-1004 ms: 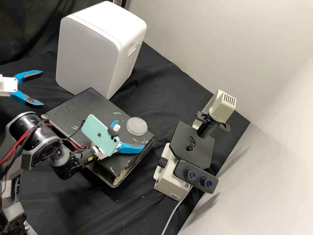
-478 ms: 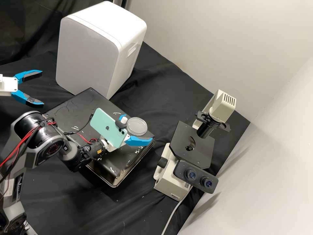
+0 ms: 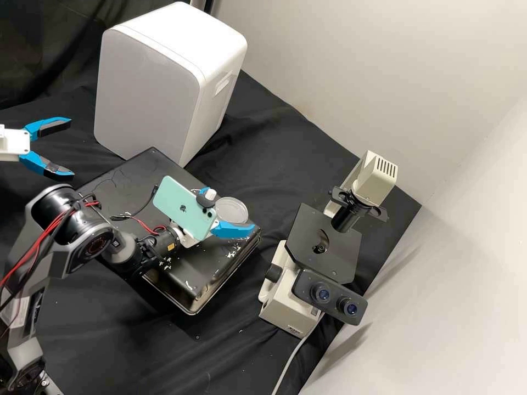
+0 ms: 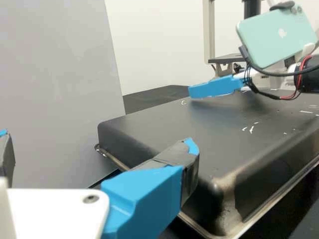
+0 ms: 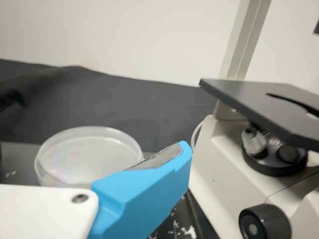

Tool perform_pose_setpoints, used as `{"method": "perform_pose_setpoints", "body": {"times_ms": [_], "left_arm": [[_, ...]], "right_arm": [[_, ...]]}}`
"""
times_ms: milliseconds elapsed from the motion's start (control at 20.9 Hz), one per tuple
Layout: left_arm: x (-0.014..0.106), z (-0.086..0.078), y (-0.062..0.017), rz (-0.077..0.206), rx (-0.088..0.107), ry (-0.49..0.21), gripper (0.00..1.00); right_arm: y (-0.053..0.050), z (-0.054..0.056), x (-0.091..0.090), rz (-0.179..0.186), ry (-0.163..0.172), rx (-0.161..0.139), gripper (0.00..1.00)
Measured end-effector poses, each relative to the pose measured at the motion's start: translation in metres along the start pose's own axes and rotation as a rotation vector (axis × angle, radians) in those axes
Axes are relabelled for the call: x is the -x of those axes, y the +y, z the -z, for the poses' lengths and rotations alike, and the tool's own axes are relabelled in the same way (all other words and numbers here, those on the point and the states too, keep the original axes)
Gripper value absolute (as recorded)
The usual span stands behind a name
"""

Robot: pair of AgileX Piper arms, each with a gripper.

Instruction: Place the petri dish on the microscope

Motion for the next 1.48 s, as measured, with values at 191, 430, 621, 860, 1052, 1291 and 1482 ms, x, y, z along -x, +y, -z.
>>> {"method": "perform_pose_setpoints", "body": {"times_ms": [191,430,621,860,1052,1291,1482], "left_arm": [[0.000,0.000,-0.0002,0.001,0.000,0.001,1.00],[-0.001,0.001,-0.0020,0.010,0.001,0.004,1.00],[-0.001,0.001,-0.0019,0.009,0.003,0.010,1.00],[-0.001,0.001,-0.0019,0.008,0.006,0.016,1.00],[-0.001,0.001,-0.0020,0.008,-0.008,0.016,1.00],[-0.001,0.001,-0.0020,0.008,-0.014,0.016,1.00],[-0.001,0.001,-0.0020,0.008,-0.014,0.016,1.00]], "right_arm": [[-0.004,-0.002,-0.001,0.018,-0.009,-0.004,1.00],[-0.004,-0.002,-0.001,0.018,-0.009,-0.007,1.00],[-0.007,-0.004,-0.002,0.025,-0.016,-0.054,1.00],[-0.005,-0.005,-0.008,0.029,-0.018,-0.077,1.00],[-0.005,-0.004,-0.016,0.032,-0.014,-0.089,1.00],[-0.006,-0.004,-0.021,0.032,-0.015,-0.089,1.00],[-0.007,-0.007,-0.024,0.034,-0.021,-0.089,1.00]]}}
